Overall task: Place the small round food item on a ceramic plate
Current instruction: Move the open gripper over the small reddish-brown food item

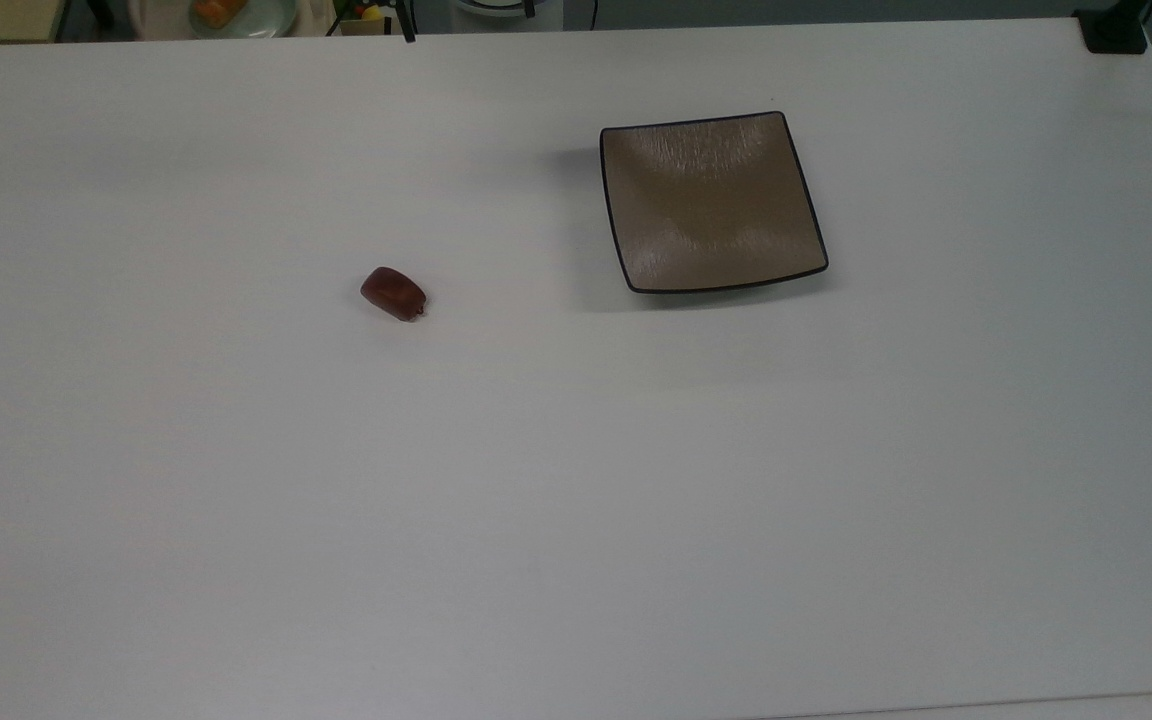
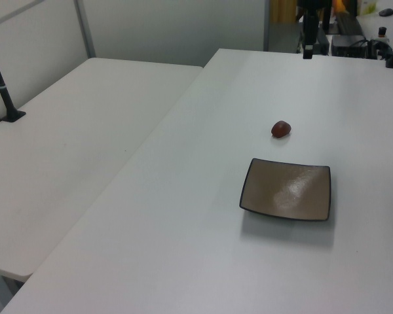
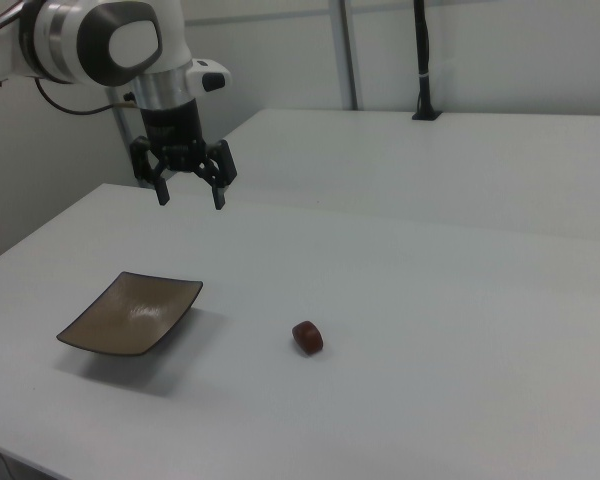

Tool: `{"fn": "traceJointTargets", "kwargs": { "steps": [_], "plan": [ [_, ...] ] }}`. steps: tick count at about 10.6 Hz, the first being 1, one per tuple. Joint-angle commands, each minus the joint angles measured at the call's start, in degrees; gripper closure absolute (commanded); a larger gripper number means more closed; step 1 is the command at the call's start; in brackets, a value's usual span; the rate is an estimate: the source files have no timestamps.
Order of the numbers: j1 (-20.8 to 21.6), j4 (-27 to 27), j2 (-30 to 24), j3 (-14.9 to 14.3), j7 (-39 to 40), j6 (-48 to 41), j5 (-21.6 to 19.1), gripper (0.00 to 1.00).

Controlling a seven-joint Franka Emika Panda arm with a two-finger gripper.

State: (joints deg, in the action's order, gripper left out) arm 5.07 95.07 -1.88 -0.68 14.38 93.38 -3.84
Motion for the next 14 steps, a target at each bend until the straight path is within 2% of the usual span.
{"fn": "traceJointTargets", "kwargs": {
  "steps": [1,3,6,8,14],
  "plan": [
    [-0.5,1.6,0.0,-1.0,17.2,0.1,0.0,0.0],
    [-1.7,1.8,1.2,-1.7,27.3,1.5,0.4,0.0],
    [-4.3,2.1,4.0,-1.7,34.5,7.2,0.5,0.0],
    [-5.5,2.1,6.2,-1.6,35.7,10.0,0.4,0.0],
    [-5.5,5.1,12.8,-1.5,35.1,19.4,0.5,0.0]
  ]
}}
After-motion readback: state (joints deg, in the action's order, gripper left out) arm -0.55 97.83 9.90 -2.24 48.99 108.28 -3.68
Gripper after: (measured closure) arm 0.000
